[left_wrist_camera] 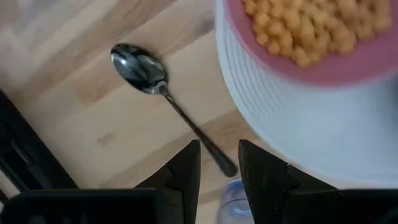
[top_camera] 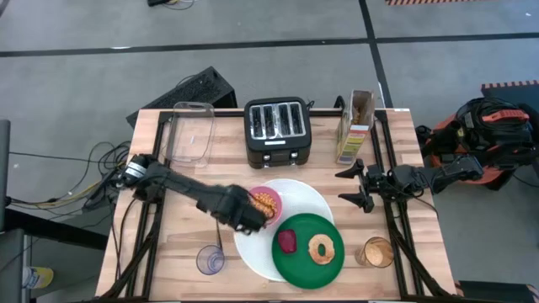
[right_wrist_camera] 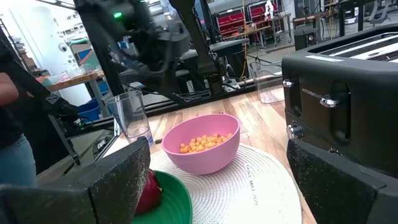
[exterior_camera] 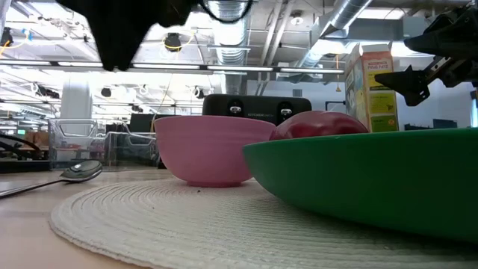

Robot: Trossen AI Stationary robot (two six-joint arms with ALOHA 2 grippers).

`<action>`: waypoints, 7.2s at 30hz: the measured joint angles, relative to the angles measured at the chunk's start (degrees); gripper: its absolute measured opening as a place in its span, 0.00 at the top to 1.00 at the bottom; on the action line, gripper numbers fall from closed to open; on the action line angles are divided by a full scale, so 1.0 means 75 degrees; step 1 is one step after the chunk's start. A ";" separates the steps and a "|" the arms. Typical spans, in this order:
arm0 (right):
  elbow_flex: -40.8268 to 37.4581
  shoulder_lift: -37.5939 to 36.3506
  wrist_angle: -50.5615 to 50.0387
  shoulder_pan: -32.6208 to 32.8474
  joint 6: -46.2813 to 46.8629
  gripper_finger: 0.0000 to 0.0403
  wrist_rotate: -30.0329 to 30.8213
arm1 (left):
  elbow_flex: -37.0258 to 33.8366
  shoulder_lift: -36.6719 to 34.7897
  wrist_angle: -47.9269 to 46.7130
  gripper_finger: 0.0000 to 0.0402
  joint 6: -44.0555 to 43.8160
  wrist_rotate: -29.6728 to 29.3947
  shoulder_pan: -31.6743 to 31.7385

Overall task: Arrange a breakfast setting
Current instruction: Put the silver spoon on the left side of the white table mat, then return to Home Position

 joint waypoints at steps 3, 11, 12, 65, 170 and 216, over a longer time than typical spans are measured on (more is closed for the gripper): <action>0.0000 -0.0001 0.0001 0.0000 0.0000 0.01 0.0000 | 0.0000 0.0000 0.0000 0.77 -0.0451 0.0163 0.0429; -0.0001 -0.0001 -0.0001 -0.0001 0.0000 0.01 0.0000 | -0.0041 0.0000 -0.0011 0.79 -0.0876 0.0050 0.1165; 0.0000 -0.0001 0.0001 0.0001 0.0000 0.01 0.0000 | -0.0107 -0.0003 0.0031 0.79 -0.0881 0.0014 0.1205; -0.0001 -0.0001 0.0001 0.0000 0.0000 0.01 -0.0003 | -0.4690 -0.2049 0.2010 0.79 -0.2479 0.0053 0.1334; 0.0000 0.0000 0.0001 0.0000 0.0000 0.01 -0.0002 | -0.5006 -0.2622 0.1423 0.79 -0.3308 0.0388 0.1103; -0.0001 0.0002 0.0001 -0.0001 0.0000 0.01 0.0000 | -0.8766 -0.6503 0.4790 0.79 -0.4340 -0.1257 -0.3091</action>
